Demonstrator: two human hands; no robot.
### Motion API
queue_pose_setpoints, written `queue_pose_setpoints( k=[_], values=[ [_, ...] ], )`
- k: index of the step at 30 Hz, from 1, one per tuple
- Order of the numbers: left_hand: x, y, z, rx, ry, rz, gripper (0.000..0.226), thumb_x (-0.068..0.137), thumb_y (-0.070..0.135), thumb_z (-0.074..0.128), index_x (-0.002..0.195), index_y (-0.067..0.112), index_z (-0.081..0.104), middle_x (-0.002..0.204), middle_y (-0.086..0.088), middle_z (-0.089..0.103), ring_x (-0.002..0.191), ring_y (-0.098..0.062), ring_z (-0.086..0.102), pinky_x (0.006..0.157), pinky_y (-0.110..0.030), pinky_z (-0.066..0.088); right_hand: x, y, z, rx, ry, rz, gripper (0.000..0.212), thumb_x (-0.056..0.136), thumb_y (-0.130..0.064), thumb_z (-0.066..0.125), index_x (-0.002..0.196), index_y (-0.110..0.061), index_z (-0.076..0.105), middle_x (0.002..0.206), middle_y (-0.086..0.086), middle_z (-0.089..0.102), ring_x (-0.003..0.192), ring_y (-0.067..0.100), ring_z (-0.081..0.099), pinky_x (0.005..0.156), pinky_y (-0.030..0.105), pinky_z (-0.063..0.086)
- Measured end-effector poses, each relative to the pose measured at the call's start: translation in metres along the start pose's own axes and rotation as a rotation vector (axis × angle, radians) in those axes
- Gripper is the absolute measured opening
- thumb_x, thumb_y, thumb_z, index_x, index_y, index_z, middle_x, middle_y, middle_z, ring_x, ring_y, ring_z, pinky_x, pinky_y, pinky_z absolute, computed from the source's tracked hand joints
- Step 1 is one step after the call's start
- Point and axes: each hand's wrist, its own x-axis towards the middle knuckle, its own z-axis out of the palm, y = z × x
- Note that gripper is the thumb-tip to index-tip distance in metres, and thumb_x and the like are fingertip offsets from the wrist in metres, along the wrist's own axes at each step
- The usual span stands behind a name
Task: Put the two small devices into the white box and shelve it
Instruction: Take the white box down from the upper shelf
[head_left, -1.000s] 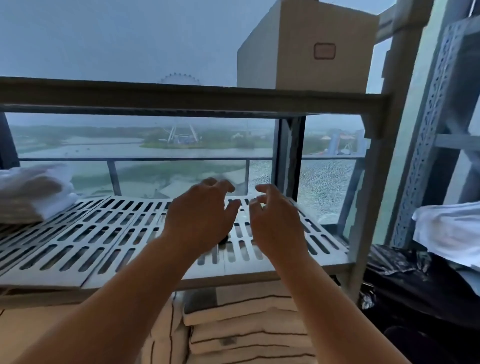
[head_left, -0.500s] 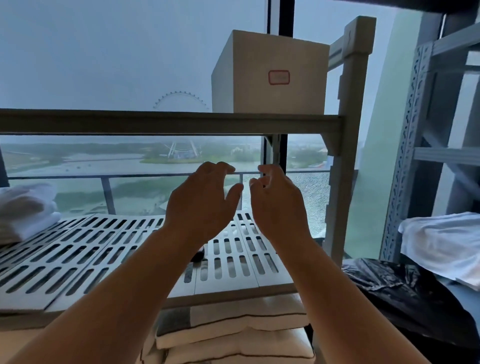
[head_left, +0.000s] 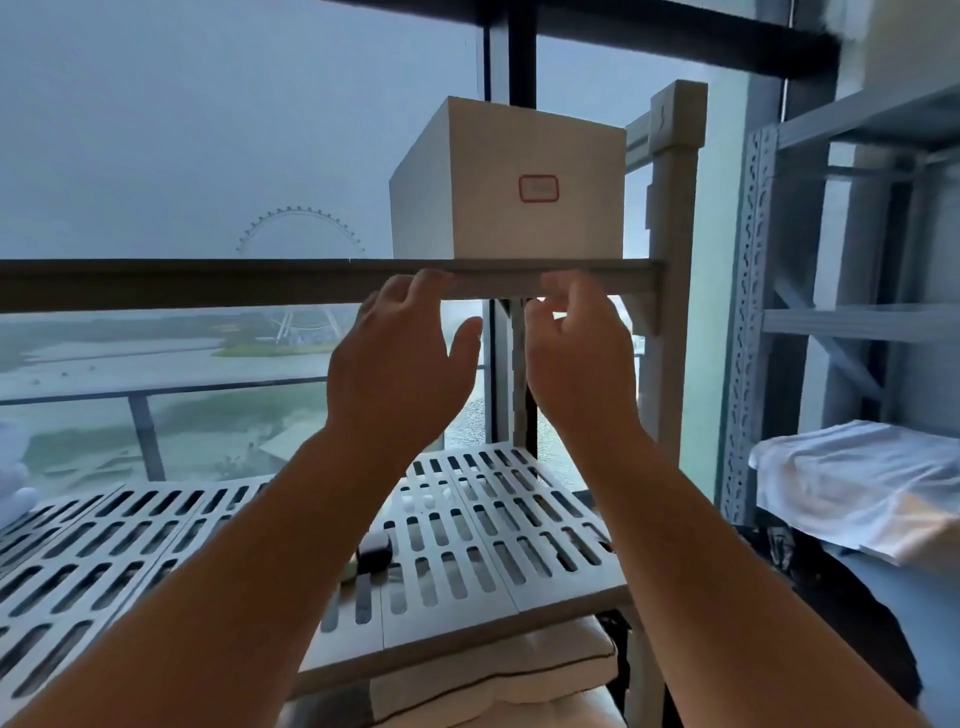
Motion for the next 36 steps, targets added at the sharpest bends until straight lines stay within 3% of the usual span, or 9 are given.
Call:
queue_pose_setpoints(
  k=[6, 9, 14, 17, 22, 25, 29, 32, 36],
  values=[
    [0.024, 0.003, 0.013, -0.013, 0.034, 0.014, 0.048, 0.095, 0.046, 0.058, 0.136, 0.023, 0.053, 0.134, -0.004, 0.062, 0.122, -0.028, 0.056, 0.090, -0.039, 0.049, 0.025, -0.004, -0.002, 0.012, 0.042, -0.062, 0.030, 0.101, -0.029, 0.051, 0.127, -0.017, 0.060, 0.123, -0.001, 0.067, 0.112, 0.014, 0.061, 0.091, 0.022, 0.043],
    [0.037, 0.011, 0.022, -0.028, 0.057, 0.025, 0.052, 0.095, 0.045, 0.058, 0.141, 0.023, 0.049, 0.139, -0.005, 0.059, 0.124, -0.028, 0.056, 0.097, -0.042, 0.048, 0.046, 0.000, -0.002, 0.036, 0.045, -0.076, 0.029, 0.102, -0.030, 0.052, 0.128, -0.018, 0.059, 0.122, 0.000, 0.067, 0.110, 0.014, 0.062, 0.098, 0.029, 0.050],
    [0.063, 0.027, 0.036, 0.029, 0.140, 0.008, 0.055, 0.095, 0.045, 0.057, 0.144, 0.023, 0.045, 0.144, -0.006, 0.056, 0.127, -0.030, 0.056, 0.103, -0.046, 0.045, 0.081, 0.015, -0.006, 0.090, 0.080, -0.112, 0.030, 0.100, -0.031, 0.053, 0.127, -0.020, 0.059, 0.127, -0.001, 0.065, 0.116, 0.014, 0.059, 0.104, 0.035, 0.048],
    [0.079, 0.031, 0.042, 0.081, 0.155, -0.033, 0.062, 0.095, 0.049, 0.057, 0.147, 0.022, 0.039, 0.147, -0.009, 0.053, 0.130, -0.031, 0.054, 0.105, -0.046, 0.043, 0.101, 0.025, -0.011, 0.112, 0.092, -0.135, 0.031, 0.099, -0.034, 0.053, 0.128, -0.024, 0.058, 0.133, -0.002, 0.061, 0.123, 0.014, 0.055, 0.105, 0.030, 0.045],
    [0.095, 0.037, 0.050, 0.118, 0.190, -0.083, 0.071, 0.094, 0.052, 0.056, 0.152, 0.019, 0.029, 0.146, -0.010, 0.052, 0.127, -0.033, 0.056, 0.100, -0.048, 0.046, 0.127, 0.033, -0.016, 0.148, 0.050, -0.149, 0.034, 0.099, -0.036, 0.055, 0.132, -0.028, 0.054, 0.138, -0.004, 0.056, 0.124, 0.010, 0.052, 0.090, 0.013, 0.034],
    [0.105, 0.043, 0.050, 0.145, 0.185, -0.118, 0.076, 0.094, 0.053, 0.056, 0.153, 0.016, 0.026, 0.144, -0.012, 0.054, 0.123, -0.036, 0.058, 0.096, -0.049, 0.048, 0.138, 0.032, -0.017, 0.155, 0.028, -0.144, 0.041, 0.099, -0.037, 0.057, 0.138, -0.026, 0.049, 0.140, -0.001, 0.055, 0.119, 0.012, 0.057, 0.095, 0.021, 0.047],
    [0.121, 0.044, 0.050, 0.191, 0.152, -0.189, 0.084, 0.093, 0.057, 0.055, 0.155, 0.011, 0.020, 0.142, -0.014, 0.053, 0.121, -0.038, 0.060, 0.092, -0.049, 0.052, 0.156, 0.031, -0.012, 0.116, -0.044, -0.079, 0.056, 0.098, -0.039, 0.057, 0.148, -0.021, 0.039, 0.144, 0.006, 0.052, 0.123, 0.021, 0.056, 0.099, 0.032, 0.050],
    [0.130, 0.043, 0.056, 0.220, 0.098, -0.243, 0.095, 0.092, 0.061, 0.055, 0.159, 0.009, 0.011, 0.145, -0.014, 0.051, 0.124, -0.038, 0.059, 0.094, -0.049, 0.052, 0.166, 0.034, -0.002, 0.057, -0.095, -0.048, 0.073, 0.095, -0.054, 0.057, 0.153, -0.019, 0.031, 0.150, 0.007, 0.048, 0.131, 0.028, 0.052, 0.106, 0.045, 0.049],
    [0.137, 0.038, 0.067, 0.240, 0.052, -0.300, 0.108, 0.088, 0.068, 0.056, 0.160, 0.008, 0.002, 0.152, -0.015, 0.046, 0.128, -0.039, 0.056, 0.096, -0.049, 0.051, 0.182, 0.039, 0.008, -0.024, -0.125, -0.030, 0.096, 0.083, -0.075, 0.056, 0.154, -0.019, 0.024, 0.150, 0.009, 0.043, 0.135, 0.032, 0.047, 0.107, 0.046, 0.046]
  ],
)
